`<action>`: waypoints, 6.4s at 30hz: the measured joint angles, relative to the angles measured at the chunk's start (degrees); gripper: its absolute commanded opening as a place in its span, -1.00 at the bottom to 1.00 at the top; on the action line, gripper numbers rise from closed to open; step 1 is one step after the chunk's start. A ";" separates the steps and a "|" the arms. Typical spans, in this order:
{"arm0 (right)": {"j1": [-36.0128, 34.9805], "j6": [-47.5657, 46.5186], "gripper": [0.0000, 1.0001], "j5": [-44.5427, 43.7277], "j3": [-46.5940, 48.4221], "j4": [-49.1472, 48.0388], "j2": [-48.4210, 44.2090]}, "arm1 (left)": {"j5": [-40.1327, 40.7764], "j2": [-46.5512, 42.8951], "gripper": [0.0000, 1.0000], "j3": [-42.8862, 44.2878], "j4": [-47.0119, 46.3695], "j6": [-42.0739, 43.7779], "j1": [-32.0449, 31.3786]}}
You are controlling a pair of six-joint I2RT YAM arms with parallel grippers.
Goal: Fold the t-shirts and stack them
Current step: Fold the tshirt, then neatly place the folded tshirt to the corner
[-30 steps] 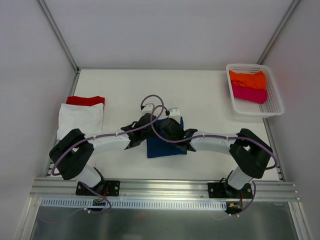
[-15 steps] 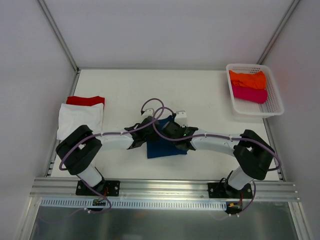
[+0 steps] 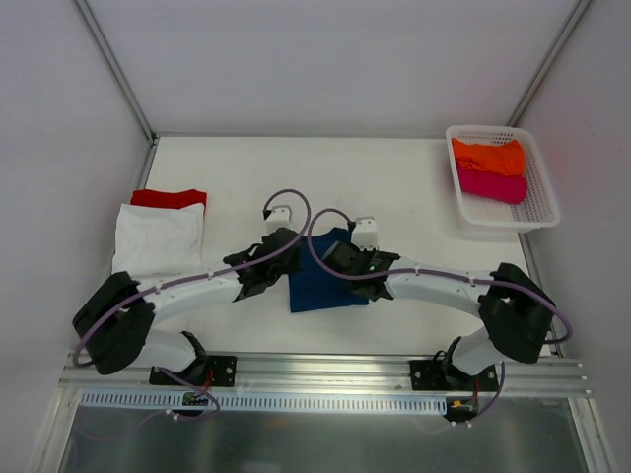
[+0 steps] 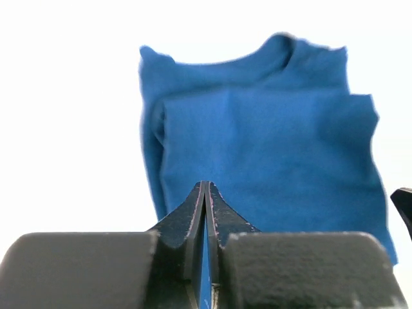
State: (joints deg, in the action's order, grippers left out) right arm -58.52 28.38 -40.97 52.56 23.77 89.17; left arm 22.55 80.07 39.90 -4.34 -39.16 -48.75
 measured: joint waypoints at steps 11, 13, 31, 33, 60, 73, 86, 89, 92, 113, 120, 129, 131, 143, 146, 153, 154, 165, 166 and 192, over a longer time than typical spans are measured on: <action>-4.66 -1.51 0.56 -6.62 -5.66 4.66 -40.54 | 6.01 -30.51 0.98 -2.56 8.68 3.17 -0.83; -4.57 -1.60 0.64 -5.40 -10.86 3.74 -46.75 | 4.46 -32.04 0.98 -6.58 8.79 1.79 -0.83; -3.80 5.35 0.85 10.08 -42.84 -16.37 -57.77 | -19.65 -35.32 0.98 -36.96 -19.98 -10.27 -0.79; -3.17 5.75 0.86 10.82 -44.22 -18.86 -57.81 | -20.92 -35.19 0.98 -37.03 -22.64 -11.21 -0.79; 6.56 6.29 0.88 22.18 -46.05 -46.80 -36.11 | -22.08 -21.40 0.98 -32.85 -25.66 -12.41 -0.63; 6.91 6.19 0.89 28.55 -41.22 -60.54 -19.52 | -24.22 -12.72 0.98 -30.69 -33.62 -12.61 -0.26; 6.91 6.23 0.83 31.19 -39.36 -65.64 -13.77 | -19.50 -21.68 0.12 -29.75 -16.26 -10.47 0.42; 6.84 6.32 0.82 31.71 -39.04 -66.86 -12.59 | -19.06 -21.40 0.07 -29.75 -16.04 -10.27 0.50; 6.73 6.32 0.82 32.28 -38.93 -67.25 -12.22 | -19.08 -19.50 0.07 -29.64 -18.03 -10.29 0.50; 5.62 4.79 -0.94 32.74 -37.16 -64.67 -10.86 | -21.05 -7.32 -1.00 -26.97 -26.86 -11.10 1.20; 5.40 4.50 -0.99 33.62 -33.59 -64.67 -5.95 | -19.23 -10.36 -1.00 -26.08 -21.31 -9.77 1.22; 4.79 3.08 -0.99 41.27 -14.19 -62.29 11.17 | -10.21 -23.04 -1.00 -16.94 3.54 -3.72 1.99; 3.98 2.86 -0.99 42.71 -9.49 -61.02 14.53 | -8.50 -25.79 -1.00 -14.51 8.17 -2.71 2.29; -1.81 2.19 -0.99 48.76 10.14 -53.33 25.53 | -2.49 -30.91 -1.00 -6.75 24.22 2.82 7.58; -2.64 1.77 -0.99 48.94 12.59 -51.56 26.64 | -2.29 -31.80 -1.00 -6.43 26.45 3.52 8.92; -3.78 0.33 -0.99 48.13 12.28 -49.46 25.75 | -3.08 -34.34 -1.00 -6.40 29.14 4.24 9.88; -3.89 -0.11 -0.99 47.43 11.15 -48.92 24.59 | -3.67 -34.49 -1.00 -6.40 29.24 4.17 9.88; -4.52 -3.58 -0.99 32.85 -7.82 -40.24 -0.76 | -10.58 -35.85 -1.00 -10.47 28.85 2.10 9.88; -4.52 -3.67 -0.99 31.74 -8.55 -39.45 -2.19 | -11.72 -35.91 -1.00 -10.86 28.57 1.90 9.88; -8.98 -0.44 -0.99 14.78 -20.68 -24.02 -19.50 | -17.09 -31.06 0.43 -19.19 21.18 1.03 10.23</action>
State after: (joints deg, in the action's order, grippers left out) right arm -67.51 27.94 -26.20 31.88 -0.25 69.67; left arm 5.45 49.01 20.71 16.84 -38.13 -38.52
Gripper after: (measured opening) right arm 0.078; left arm 0.741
